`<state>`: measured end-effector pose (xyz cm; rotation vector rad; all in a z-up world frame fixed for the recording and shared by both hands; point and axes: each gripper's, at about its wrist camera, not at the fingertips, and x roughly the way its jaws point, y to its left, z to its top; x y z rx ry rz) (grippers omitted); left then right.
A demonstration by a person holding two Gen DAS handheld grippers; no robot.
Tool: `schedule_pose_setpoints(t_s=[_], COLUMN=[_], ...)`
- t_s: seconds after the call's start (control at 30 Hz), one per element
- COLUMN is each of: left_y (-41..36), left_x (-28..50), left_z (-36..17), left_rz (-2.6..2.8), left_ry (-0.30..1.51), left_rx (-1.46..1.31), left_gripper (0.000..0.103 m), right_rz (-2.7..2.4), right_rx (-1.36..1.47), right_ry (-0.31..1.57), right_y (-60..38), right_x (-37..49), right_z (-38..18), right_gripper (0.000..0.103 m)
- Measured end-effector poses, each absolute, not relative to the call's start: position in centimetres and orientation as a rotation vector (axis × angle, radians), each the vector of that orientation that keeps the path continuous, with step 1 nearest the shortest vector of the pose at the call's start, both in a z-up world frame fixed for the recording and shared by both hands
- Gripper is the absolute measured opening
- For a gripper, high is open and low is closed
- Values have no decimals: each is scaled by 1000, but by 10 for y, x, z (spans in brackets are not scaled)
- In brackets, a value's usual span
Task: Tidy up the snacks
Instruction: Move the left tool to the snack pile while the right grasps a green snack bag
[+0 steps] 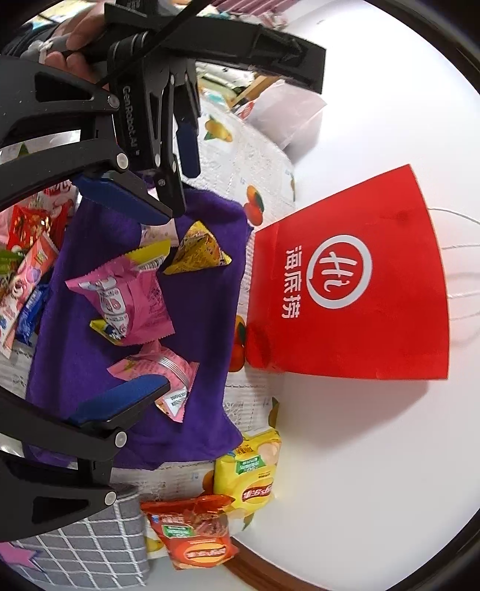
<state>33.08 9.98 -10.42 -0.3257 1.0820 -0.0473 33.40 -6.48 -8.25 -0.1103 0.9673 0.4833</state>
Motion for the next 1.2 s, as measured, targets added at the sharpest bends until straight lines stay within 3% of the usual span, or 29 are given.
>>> schedule_pose_setpoints(t_s=[0.63, 1.0, 1.2], left_y=[82, 81, 80], left_x=[305, 293, 293], left_z=[-65, -47, -47], left_rz=[-107, -145, -145], left_ry=[1005, 960, 965], left_rx=[-299, -310, -310], left_gripper=[60, 60, 60], right_rz=[299, 319, 344], right_rx=[56, 87, -57], right_ry=[1041, 1098, 1077], right_y=[-149, -130, -99], right_x=[227, 197, 184], right_z=[-101, -153, -172], right_gripper=[82, 82, 82])
